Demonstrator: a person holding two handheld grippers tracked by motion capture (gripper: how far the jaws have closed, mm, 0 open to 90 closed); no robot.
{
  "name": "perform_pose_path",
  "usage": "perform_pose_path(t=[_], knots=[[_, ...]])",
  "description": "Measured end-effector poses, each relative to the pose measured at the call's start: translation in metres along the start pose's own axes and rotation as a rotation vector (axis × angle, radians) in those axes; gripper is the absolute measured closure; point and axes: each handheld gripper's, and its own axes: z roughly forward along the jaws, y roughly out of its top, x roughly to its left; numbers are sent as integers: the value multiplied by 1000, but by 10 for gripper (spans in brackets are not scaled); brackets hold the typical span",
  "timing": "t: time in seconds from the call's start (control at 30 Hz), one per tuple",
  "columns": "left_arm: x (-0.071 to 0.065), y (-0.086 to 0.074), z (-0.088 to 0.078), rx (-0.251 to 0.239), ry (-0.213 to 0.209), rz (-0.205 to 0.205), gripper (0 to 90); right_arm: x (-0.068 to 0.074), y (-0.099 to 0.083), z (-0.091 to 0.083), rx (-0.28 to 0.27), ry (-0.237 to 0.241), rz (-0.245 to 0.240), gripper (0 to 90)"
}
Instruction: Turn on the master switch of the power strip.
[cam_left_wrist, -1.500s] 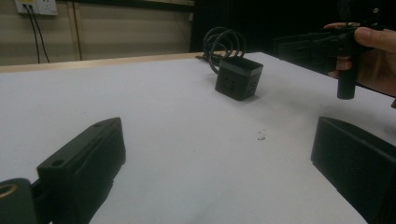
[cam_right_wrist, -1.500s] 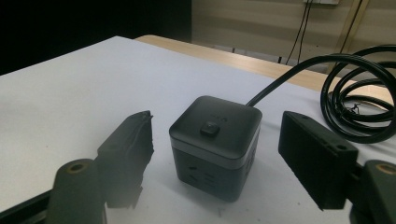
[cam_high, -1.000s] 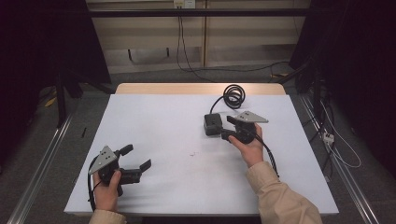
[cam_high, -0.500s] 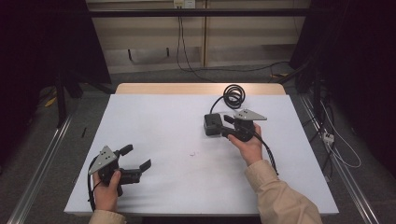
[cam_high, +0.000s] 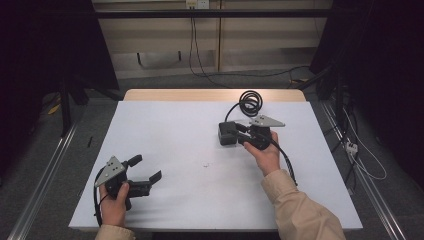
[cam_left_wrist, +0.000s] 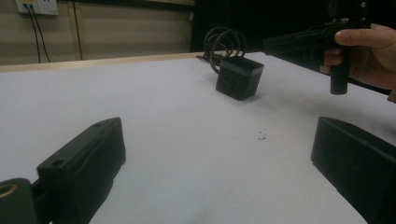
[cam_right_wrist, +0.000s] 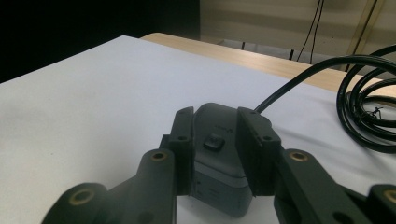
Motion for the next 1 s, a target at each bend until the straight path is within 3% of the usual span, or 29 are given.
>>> perform_pose_path(t=[1.0], knots=[[0, -1, 0, 1, -1, -1, 27, -3, 6, 14, 37, 17, -9, 874]])
